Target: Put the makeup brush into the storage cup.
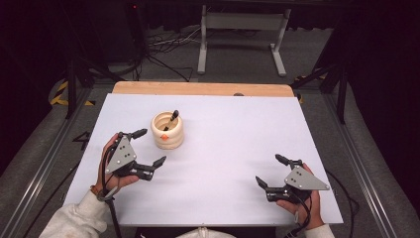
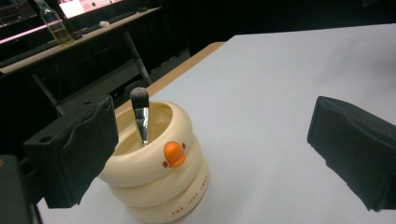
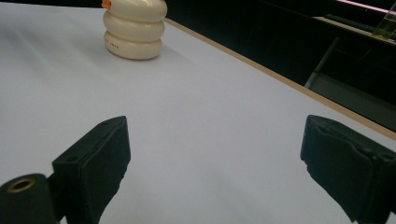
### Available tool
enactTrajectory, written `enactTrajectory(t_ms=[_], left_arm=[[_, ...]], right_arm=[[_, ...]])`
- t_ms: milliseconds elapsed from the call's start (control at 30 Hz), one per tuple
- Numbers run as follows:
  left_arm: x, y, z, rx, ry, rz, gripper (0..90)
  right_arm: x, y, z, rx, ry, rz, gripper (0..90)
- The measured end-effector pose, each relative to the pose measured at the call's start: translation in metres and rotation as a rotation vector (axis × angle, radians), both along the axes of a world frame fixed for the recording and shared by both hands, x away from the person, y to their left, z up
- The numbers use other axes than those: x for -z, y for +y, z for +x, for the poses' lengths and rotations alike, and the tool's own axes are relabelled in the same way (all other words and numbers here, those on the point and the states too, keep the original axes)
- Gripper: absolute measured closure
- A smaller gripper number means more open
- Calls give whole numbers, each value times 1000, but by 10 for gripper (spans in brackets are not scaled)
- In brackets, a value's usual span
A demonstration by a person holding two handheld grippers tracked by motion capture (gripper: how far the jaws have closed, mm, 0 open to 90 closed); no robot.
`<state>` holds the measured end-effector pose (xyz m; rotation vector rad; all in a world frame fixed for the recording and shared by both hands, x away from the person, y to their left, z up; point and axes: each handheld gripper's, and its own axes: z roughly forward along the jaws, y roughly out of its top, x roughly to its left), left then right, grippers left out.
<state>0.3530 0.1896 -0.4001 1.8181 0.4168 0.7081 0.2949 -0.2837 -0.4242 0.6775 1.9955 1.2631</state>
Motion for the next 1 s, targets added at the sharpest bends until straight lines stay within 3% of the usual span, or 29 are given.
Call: enactTrajectory(t_ms=[500,767,1000], left_arm=[[13,-1,-11,26,22,33,27],[20,1,-15,35,47,33,28],[30,4,-21,46,92,37,34]], right_arm=[[-1,-1,-1,3,-5,6,90],[0,-2,0,6,-2,4,90],[0,-2,-1,3,-4,6,89]])
